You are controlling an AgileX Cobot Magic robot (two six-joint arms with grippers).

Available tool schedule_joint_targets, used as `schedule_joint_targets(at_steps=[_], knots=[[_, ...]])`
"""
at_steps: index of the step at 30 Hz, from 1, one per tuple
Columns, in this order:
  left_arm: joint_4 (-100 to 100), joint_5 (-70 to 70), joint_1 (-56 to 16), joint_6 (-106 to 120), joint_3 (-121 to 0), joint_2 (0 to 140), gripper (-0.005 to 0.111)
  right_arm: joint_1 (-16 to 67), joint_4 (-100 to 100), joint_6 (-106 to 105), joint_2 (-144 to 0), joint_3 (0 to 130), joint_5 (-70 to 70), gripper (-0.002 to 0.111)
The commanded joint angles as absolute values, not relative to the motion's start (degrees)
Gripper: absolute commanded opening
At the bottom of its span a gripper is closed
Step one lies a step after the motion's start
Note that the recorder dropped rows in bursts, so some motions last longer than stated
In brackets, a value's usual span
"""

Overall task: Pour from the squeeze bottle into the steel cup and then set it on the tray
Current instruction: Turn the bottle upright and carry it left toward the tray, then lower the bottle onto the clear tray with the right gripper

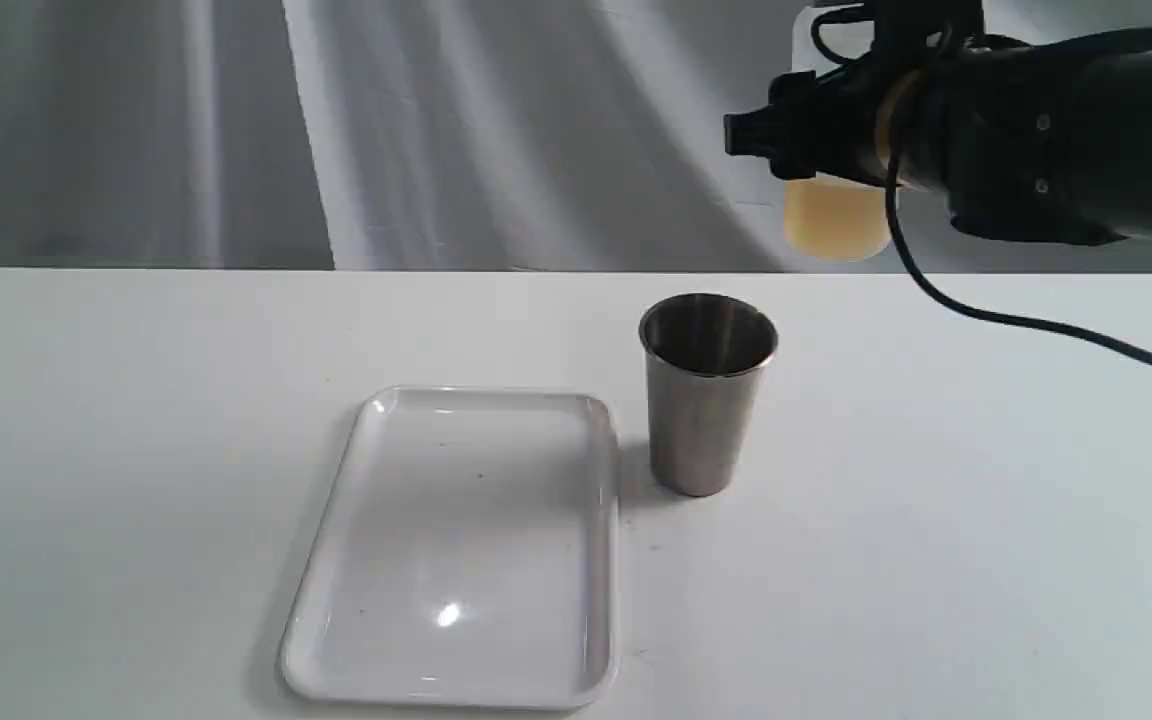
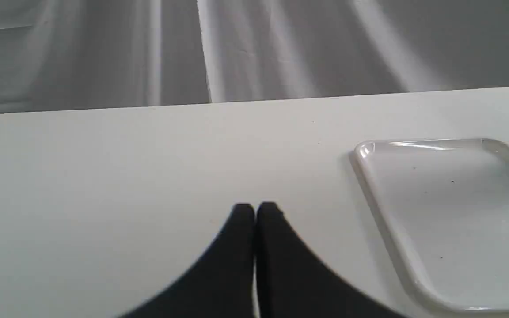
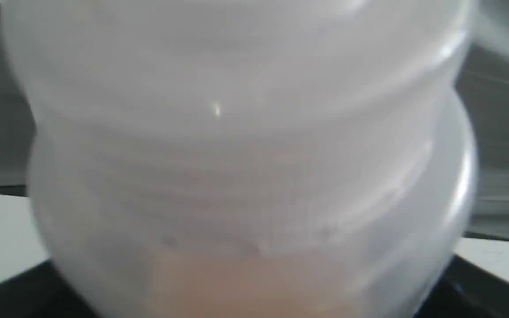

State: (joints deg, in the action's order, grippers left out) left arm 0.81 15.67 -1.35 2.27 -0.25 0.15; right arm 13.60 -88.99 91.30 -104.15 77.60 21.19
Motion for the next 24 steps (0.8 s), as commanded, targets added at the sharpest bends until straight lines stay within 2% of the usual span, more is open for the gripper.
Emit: schedule_joint_targets(at_steps=[1, 4, 10, 24], knots=[[0.9, 15.2, -1.3, 2.0, 0.0, 0.0, 0.000, 14.8, -83.9, 85.3, -102.0, 78.1, 18.7, 0.001], [0.9, 15.2, -1.3, 2.1, 0.0, 0.0, 0.000, 15.4, -77.3, 75.6, -101.5, 78.1, 9.9, 0.000], [0.9, 15.2, -1.3, 2.1, 0.0, 0.0, 0.000, 16.1, -46.0, 40.9, -102.4, 78.1, -11.9, 0.000], [0.9, 15.2, -1.3, 2.0, 0.0, 0.0, 0.000, 22.0, -37.8, 31.2, -108.4, 78.1, -16.7, 0.000]])
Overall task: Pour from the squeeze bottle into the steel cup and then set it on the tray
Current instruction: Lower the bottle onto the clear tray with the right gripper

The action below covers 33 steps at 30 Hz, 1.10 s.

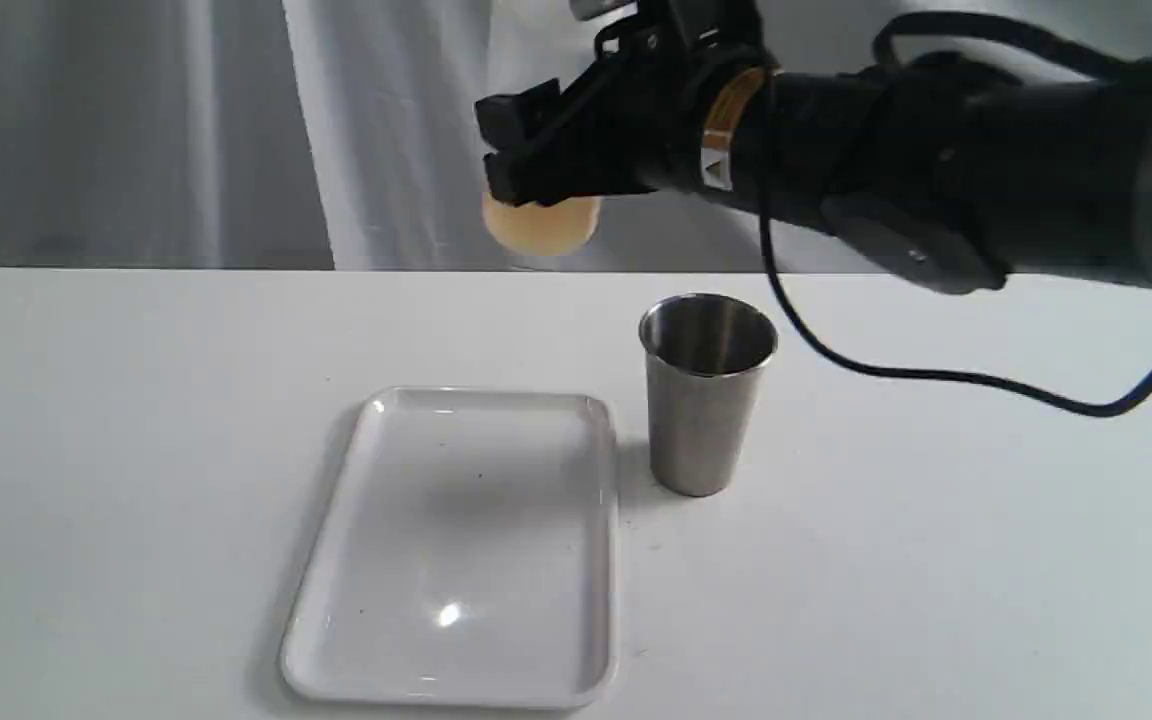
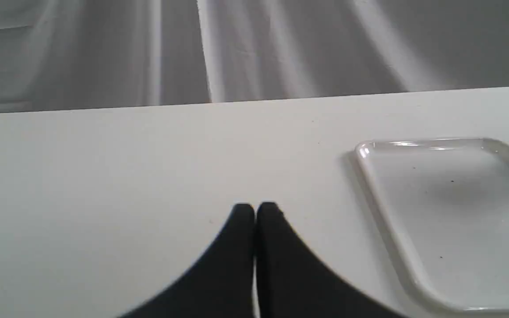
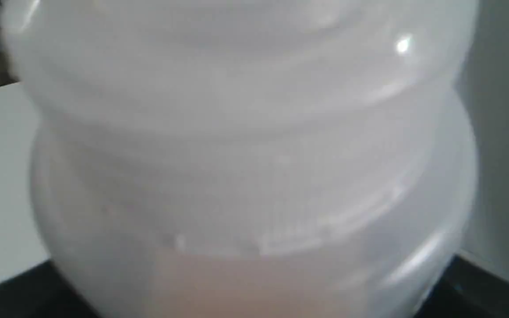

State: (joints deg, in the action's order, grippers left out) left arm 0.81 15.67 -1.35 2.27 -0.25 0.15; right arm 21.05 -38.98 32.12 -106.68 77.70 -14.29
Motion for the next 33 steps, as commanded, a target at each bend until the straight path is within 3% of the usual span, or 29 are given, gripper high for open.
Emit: schedule_joint_targets(at_steps=[1, 33], knots=[[0.9, 15.2, -1.3, 2.0, 0.0, 0.0, 0.000, 22.3, -36.9, 31.0, -109.2, 78.1, -16.7, 0.000], [0.9, 15.2, -1.3, 2.0, 0.0, 0.0, 0.000, 30.7, -31.3, 28.5, -121.1, 78.1, -10.7, 0.000]])
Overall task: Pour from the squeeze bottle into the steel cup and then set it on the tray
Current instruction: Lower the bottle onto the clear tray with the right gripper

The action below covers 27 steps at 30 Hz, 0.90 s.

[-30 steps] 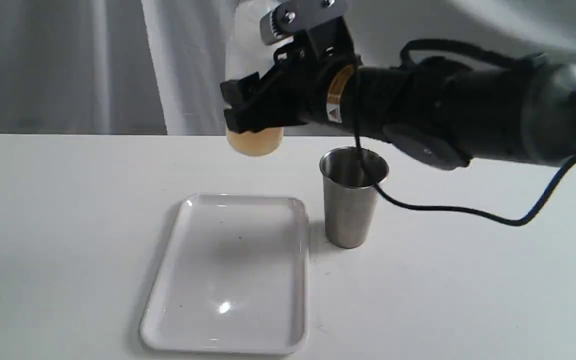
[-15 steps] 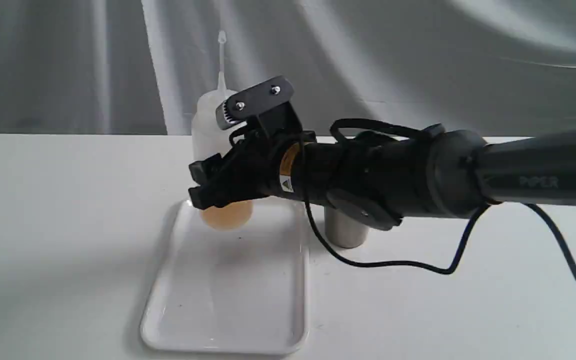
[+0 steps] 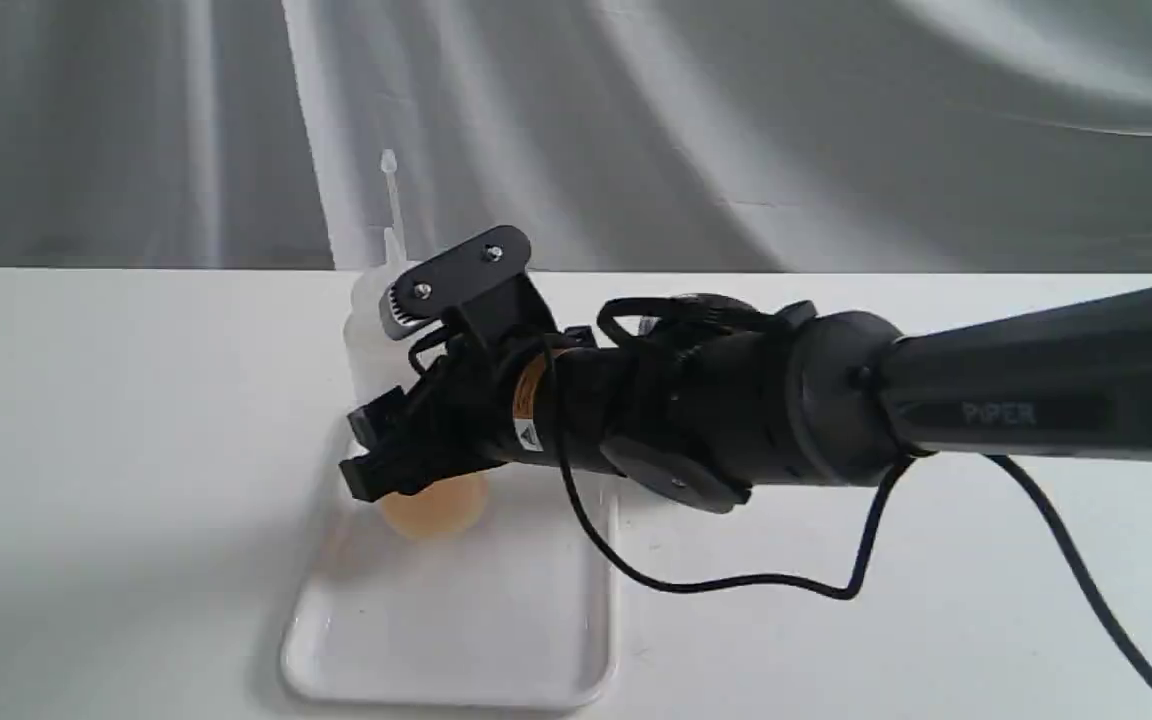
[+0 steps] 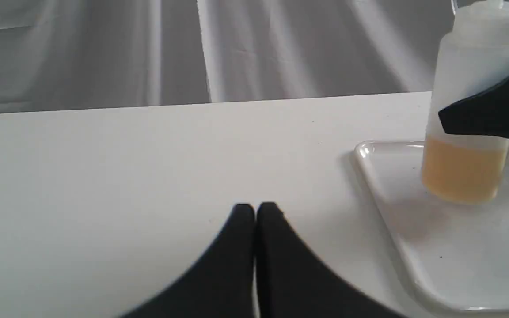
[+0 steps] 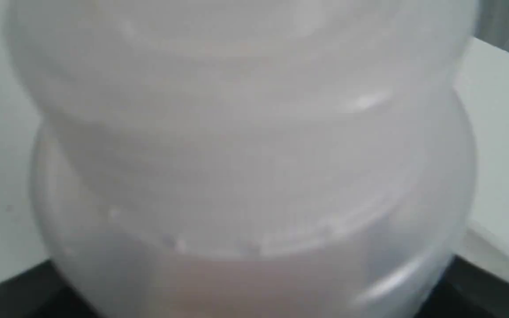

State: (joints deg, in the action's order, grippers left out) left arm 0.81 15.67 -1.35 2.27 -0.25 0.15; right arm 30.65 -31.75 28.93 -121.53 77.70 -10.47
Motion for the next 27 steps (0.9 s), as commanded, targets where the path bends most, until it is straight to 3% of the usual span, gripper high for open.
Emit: schedule_joint_targets(at_steps=[1, 27], knots=[[0.9, 15.2, -1.3, 2.0, 0.0, 0.0, 0.000, 30.7, -31.3, 28.5, -121.1, 78.1, -10.2, 0.000], [0.9, 15.2, -1.3, 2.1, 0.0, 0.0, 0.000, 30.7, -30.8, 28.3, -121.1, 77.8, -5.7, 0.000]])
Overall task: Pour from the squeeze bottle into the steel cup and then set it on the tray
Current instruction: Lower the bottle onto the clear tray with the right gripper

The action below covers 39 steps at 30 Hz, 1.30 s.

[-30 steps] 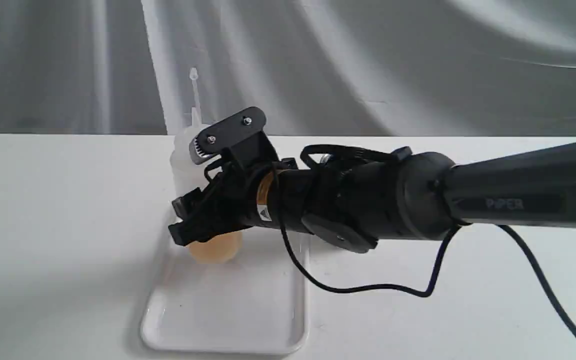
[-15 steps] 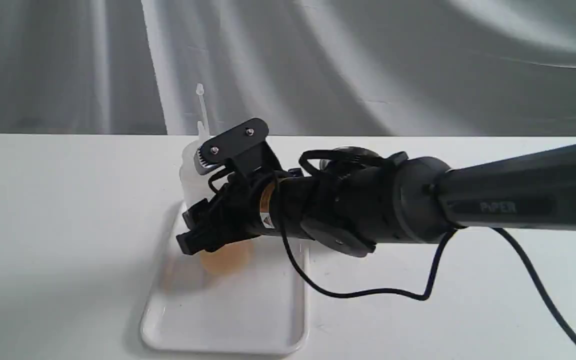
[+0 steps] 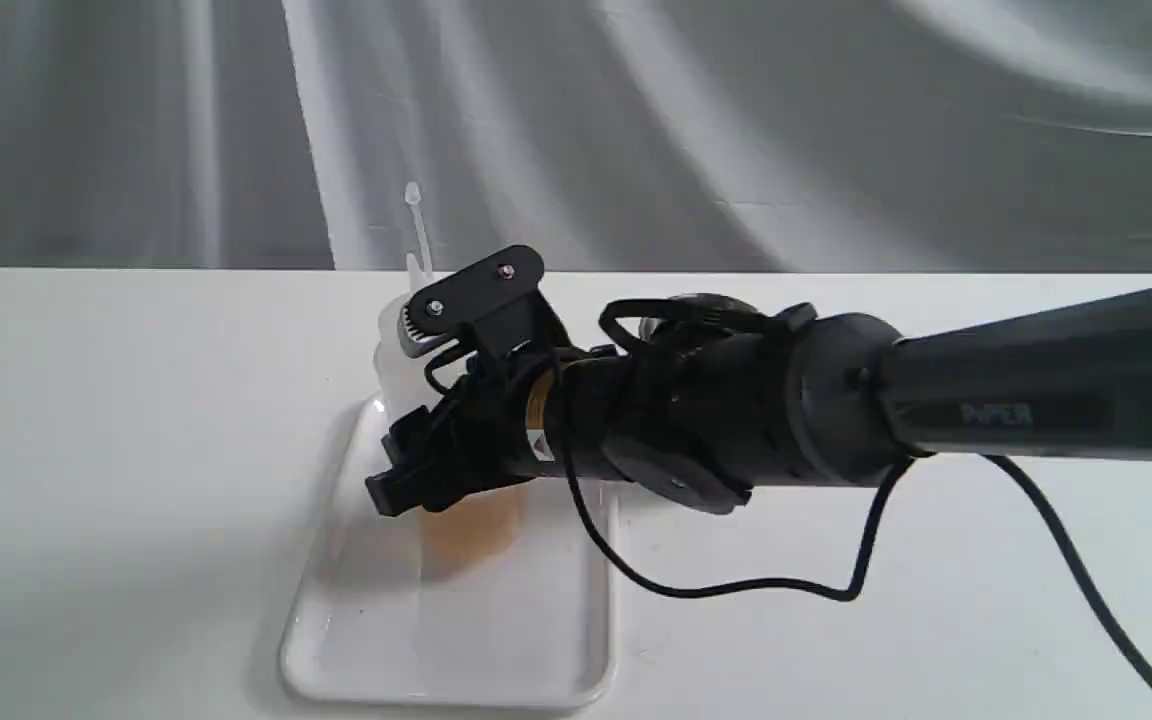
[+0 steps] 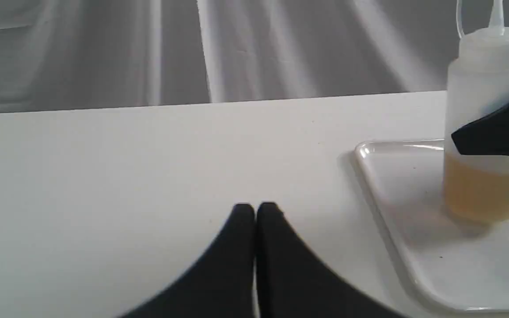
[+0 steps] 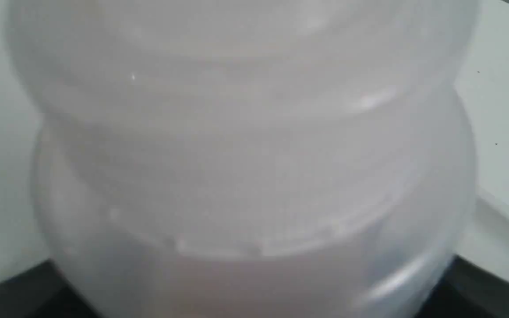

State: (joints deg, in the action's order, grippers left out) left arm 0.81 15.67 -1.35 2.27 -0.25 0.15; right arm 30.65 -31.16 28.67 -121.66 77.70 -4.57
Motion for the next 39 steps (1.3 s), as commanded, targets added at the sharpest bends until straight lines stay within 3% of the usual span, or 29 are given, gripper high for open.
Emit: schedule_joint_targets(at_steps=[1, 33, 36, 39], knots=[[0.9, 15.2, -1.3, 2.1, 0.0, 0.0, 0.000, 30.7, -30.8, 28.3, -121.1, 77.8, -5.6, 0.000], [0.9, 15.2, -1.3, 2.0, 0.0, 0.0, 0.000, 30.7, -30.3, 28.3, -121.5, 77.8, -3.3, 0.000], [0.9, 15.2, -1.3, 2.0, 0.0, 0.0, 0.000, 30.7, -30.3, 28.3, -121.5, 77.8, -3.3, 0.005], [0.9, 15.2, -1.3, 2.1, 0.0, 0.0, 0.000, 30.7, -30.3, 28.3, -121.5, 77.8, -3.3, 0.021]])
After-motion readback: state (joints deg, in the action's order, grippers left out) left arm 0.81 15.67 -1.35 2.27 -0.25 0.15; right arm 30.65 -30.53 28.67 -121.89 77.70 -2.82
